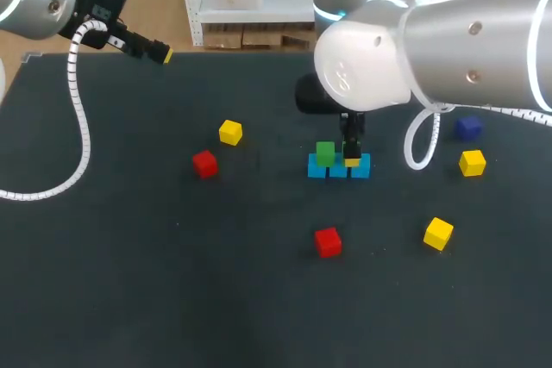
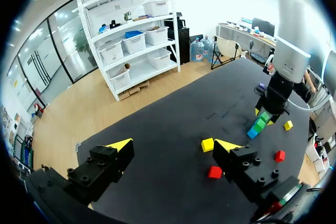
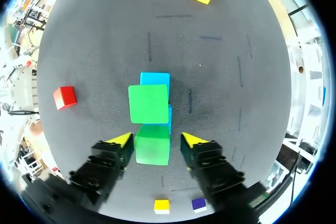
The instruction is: Place the blue cubes, place green cubes on the blue cubes, place the yellow cubes on the green cubes, then place the red cubes on the yellow cubes, and place purple cube on the red cubes.
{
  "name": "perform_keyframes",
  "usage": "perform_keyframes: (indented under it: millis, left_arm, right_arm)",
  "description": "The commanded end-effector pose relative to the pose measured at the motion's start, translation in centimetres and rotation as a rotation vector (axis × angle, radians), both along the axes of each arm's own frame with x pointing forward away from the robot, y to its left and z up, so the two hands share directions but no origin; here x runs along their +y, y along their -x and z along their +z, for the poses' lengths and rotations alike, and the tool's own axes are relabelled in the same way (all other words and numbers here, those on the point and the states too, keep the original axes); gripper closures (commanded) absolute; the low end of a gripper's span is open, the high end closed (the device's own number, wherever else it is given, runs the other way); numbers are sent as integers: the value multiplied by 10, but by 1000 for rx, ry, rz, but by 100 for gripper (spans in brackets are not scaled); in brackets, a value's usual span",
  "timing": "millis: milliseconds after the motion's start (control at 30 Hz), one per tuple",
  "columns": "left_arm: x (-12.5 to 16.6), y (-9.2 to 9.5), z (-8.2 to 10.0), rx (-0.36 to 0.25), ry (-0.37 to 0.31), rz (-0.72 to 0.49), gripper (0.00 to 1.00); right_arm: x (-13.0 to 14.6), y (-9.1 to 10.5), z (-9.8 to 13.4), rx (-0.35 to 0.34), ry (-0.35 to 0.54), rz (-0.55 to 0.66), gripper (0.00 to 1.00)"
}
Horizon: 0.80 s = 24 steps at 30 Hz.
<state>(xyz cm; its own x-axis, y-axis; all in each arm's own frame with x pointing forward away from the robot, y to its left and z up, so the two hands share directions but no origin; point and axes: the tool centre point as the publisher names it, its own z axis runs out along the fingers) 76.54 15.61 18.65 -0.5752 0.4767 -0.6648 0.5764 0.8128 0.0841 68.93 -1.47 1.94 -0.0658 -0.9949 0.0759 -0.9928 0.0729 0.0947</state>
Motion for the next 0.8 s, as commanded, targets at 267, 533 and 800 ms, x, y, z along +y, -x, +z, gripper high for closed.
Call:
perform_keyframes:
  millis: [267, 533, 800]
  left_arm:
    - [1, 0, 0, -2, 4, -4, 0]
    - [1, 0, 0, -2, 4, -4, 0]
    - [1, 0, 0, -2, 4, -4, 0]
  right_arm:
    - [1, 3, 7, -13, -11, 14, 0]
    - [-10, 7, 30, -68, -22, -30, 0]
    - [-29, 14, 52, -113, -7, -67, 0]
